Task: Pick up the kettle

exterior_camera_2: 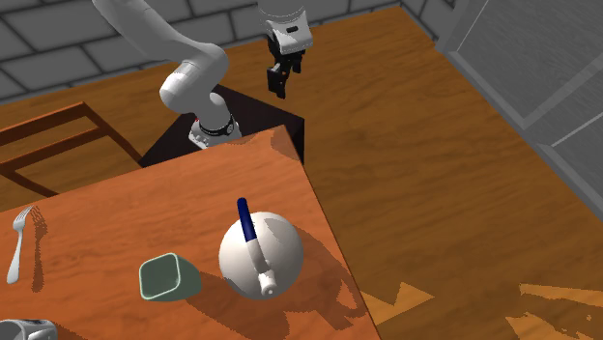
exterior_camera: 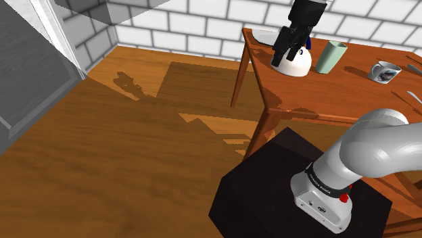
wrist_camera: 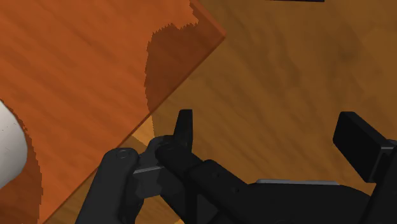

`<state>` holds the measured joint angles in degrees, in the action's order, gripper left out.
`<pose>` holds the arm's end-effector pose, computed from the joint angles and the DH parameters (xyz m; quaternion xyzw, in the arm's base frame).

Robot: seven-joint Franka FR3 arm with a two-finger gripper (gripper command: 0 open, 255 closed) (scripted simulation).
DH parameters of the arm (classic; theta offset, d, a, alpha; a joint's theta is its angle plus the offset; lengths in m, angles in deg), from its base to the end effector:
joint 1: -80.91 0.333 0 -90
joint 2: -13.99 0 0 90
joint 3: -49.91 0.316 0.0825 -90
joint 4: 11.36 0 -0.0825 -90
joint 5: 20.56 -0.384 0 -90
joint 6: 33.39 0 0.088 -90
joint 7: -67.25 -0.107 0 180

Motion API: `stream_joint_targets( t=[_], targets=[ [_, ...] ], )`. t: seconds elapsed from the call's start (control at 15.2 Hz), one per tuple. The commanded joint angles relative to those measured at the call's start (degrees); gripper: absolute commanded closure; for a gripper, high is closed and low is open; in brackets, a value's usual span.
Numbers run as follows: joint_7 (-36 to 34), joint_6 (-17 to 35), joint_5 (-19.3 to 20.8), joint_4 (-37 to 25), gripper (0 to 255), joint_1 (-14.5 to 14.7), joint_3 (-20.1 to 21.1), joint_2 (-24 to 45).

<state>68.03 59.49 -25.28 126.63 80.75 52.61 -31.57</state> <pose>0.3076 0.0258 0.5728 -0.9995 -0.0200 -0.0035 0.0244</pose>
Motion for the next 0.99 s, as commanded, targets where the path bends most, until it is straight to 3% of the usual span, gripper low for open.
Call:
stream_joint_targets(
  t=[0.0, 0.92],
  targets=[
    [0.0, 0.0, 0.0, 0.0, 0, 0.0, 0.0, 0.0],
    [-3.1, 2.3, 7.0, -17.1, 0, -10.4, -8.5, 20.6]
  ],
)
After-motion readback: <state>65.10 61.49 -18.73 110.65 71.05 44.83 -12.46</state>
